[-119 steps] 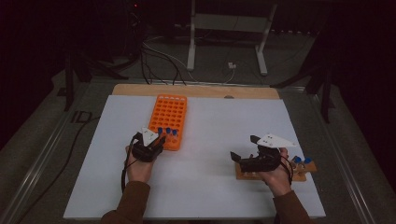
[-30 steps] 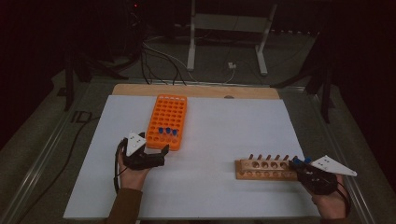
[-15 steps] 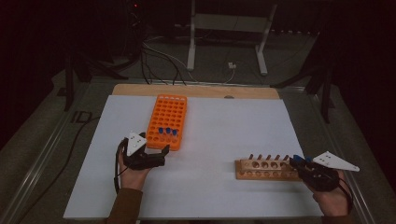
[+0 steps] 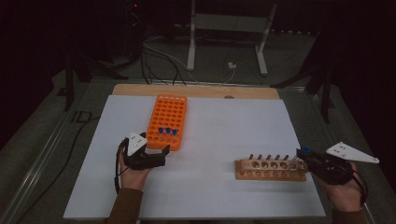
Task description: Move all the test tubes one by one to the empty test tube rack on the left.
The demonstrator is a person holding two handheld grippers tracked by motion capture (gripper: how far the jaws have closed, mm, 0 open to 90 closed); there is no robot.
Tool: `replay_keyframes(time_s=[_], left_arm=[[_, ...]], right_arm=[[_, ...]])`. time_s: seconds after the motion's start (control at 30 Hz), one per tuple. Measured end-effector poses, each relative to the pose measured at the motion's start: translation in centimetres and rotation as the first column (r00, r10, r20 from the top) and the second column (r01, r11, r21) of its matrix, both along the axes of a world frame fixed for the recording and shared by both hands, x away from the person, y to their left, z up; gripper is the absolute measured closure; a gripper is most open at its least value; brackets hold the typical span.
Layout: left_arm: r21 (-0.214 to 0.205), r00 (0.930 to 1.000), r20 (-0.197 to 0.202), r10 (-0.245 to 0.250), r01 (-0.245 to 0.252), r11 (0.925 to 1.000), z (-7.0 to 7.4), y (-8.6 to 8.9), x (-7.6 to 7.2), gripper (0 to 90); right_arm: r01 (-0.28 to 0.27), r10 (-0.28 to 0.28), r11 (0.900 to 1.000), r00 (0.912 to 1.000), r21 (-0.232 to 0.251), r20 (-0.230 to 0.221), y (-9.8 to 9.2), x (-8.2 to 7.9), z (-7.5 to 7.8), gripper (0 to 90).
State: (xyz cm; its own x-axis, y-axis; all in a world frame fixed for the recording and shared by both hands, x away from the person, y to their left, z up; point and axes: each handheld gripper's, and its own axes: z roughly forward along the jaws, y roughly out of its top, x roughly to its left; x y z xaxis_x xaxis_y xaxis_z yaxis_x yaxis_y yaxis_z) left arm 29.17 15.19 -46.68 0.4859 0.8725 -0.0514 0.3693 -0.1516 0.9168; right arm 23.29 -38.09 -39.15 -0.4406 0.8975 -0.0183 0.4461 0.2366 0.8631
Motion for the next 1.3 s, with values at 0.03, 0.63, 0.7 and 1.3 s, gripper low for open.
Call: replay_keyframes(time_s=[0.03, 0.63, 0.7, 1.3], left_arm=[[0.001, 1.0000, -0.001, -0.002, 0.002, 1.0000, 0.0, 0.0, 0.0, 1.1], [-0.006, 0.9999, 0.000, -0.013, 0.013, 0.9999, 0.0, -0.6, 0.0, 1.2], [-0.006, 0.9999, 0.002, -0.015, 0.015, 0.9999, 0.1, -0.6, -0.1, 1.2], [0.023, 0.9973, 0.036, -0.064, 0.064, 0.9977, 0.6, -3.1, -0.9, 1.2]], right_arm=[[-0.003, 0.003, 1.0000, 1.0000, 0.004, 0.006, 0.0, 0.0, 0.3, 76.3], [-0.144, 0.141, 0.9869, 0.9888, 0.073, 0.049, 6.0, 2.6, 1.1, 76.3], [-0.162, 0.160, 0.9838, 0.9863, 0.076, 0.042, 6.9, 3.0, 0.9, 76.3], [-0.277, 0.277, 0.9569, 0.9608, 0.087, 0.016, 14.6, 5.4, -0.9, 76.3]])
